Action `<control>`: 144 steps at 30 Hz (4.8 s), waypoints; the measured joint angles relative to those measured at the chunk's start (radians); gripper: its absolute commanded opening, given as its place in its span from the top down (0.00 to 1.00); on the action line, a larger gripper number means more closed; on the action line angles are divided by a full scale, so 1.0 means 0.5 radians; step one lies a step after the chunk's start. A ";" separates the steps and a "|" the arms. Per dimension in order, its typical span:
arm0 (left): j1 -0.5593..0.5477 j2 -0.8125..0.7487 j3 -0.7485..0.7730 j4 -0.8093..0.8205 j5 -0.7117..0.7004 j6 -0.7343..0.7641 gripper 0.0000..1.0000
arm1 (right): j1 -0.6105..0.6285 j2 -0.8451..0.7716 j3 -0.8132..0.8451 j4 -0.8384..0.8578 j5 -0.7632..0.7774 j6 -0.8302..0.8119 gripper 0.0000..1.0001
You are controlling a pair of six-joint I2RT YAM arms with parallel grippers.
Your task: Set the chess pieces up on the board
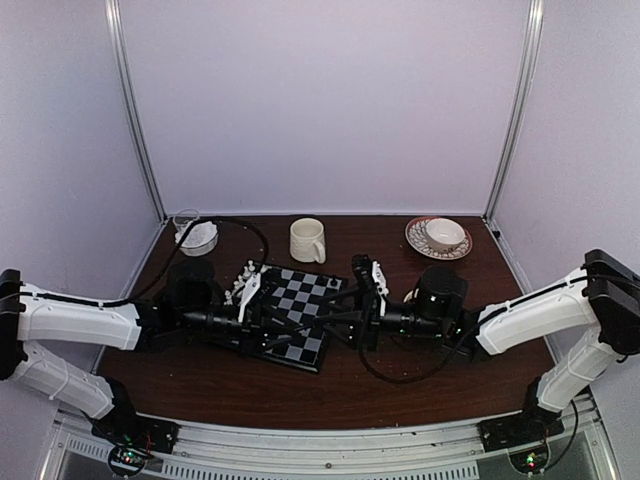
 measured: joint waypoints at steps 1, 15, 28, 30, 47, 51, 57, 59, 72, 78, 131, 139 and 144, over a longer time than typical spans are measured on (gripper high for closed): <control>0.000 -0.010 -0.016 0.036 0.007 -0.011 0.91 | 0.000 0.018 0.000 0.025 -0.027 0.026 0.52; 0.000 -0.027 -0.047 0.230 0.083 -0.070 0.90 | 0.004 0.143 0.024 0.089 -0.257 0.119 0.72; 0.000 -0.008 -0.046 0.258 0.163 -0.085 0.89 | 0.019 0.143 0.024 0.094 -0.288 0.121 0.77; 0.000 -0.005 -0.046 0.259 0.172 -0.085 0.89 | 0.023 0.143 0.024 0.095 -0.289 0.121 0.80; -0.002 0.046 -0.046 0.265 0.227 -0.086 0.84 | 0.027 0.144 0.024 0.106 -0.292 0.117 0.94; -0.002 0.046 -0.046 0.264 0.225 -0.092 0.51 | 0.027 0.144 0.024 0.105 -0.291 0.112 0.98; -0.004 -0.016 -0.021 0.090 0.045 -0.086 0.20 | 0.028 0.097 0.031 -0.063 -0.184 0.033 1.00; -0.002 -0.101 -0.021 -0.005 -0.101 -0.082 0.12 | 0.030 0.052 0.085 -0.256 -0.095 -0.034 1.00; 0.244 -0.571 -0.163 -0.263 -0.970 -0.197 0.03 | 0.090 0.111 0.672 -1.456 0.600 -0.463 1.00; 0.244 -0.572 -0.158 -0.489 -1.389 -0.230 0.03 | 0.124 0.379 0.963 -1.833 0.768 -0.555 0.98; 0.244 -0.456 -0.147 -0.618 -1.460 -0.233 0.03 | -0.233 1.062 1.829 -2.789 0.883 -0.721 0.90; 0.244 -0.456 -0.146 -0.618 -1.453 -0.230 0.03 | -0.234 1.094 1.859 -2.791 0.859 -0.729 0.56; 0.244 -0.456 -0.146 -0.618 -1.444 -0.224 0.03 | -0.234 1.081 1.801 -2.693 0.831 -0.711 0.52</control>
